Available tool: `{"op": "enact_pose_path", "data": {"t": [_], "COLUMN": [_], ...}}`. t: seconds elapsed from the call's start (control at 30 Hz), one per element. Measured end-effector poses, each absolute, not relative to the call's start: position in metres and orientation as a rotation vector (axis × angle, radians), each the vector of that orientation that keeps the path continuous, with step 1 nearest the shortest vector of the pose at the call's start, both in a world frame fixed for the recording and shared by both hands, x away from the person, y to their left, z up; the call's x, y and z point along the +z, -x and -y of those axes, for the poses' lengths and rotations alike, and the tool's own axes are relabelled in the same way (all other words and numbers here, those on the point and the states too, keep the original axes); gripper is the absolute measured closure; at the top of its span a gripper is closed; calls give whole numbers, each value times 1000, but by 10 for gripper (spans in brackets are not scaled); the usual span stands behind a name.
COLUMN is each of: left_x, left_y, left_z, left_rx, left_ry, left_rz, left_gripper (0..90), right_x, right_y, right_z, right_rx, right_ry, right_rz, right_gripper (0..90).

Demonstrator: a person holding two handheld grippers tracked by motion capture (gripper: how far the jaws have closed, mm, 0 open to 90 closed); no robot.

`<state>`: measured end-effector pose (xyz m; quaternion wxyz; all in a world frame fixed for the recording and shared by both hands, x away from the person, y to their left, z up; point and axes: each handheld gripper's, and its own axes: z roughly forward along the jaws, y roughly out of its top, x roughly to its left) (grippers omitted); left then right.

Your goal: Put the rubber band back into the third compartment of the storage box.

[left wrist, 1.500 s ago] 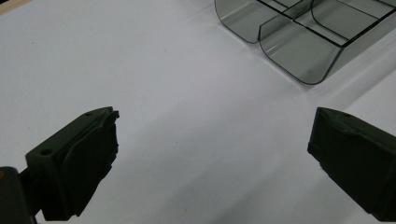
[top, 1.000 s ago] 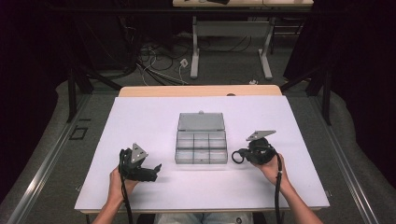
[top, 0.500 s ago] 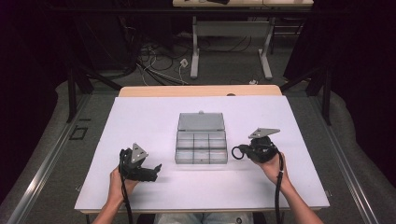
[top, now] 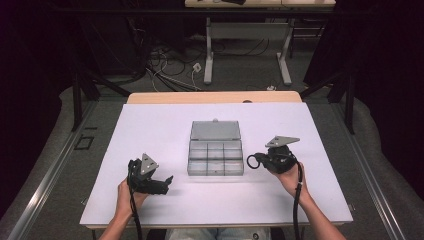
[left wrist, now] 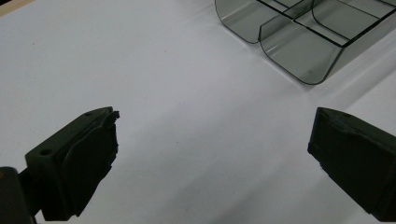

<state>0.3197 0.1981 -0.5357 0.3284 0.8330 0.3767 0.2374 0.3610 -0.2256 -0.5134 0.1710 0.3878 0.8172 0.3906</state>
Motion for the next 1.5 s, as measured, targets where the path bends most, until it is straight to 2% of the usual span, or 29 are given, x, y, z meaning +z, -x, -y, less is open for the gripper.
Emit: {"op": "enact_pose_path", "data": {"t": [1.5], "left_x": [-536], "left_y": [-319], "left_z": [-194], "left_rx": [614], "left_ry": [-2185], "left_rz": [-984], "left_gripper": [9], "right_x": [-491], "right_y": [-382], "right_z": [204], "right_rx": [1147], "right_ry": [-1051], "right_rz": [-2282], "right_gripper": [881]}}
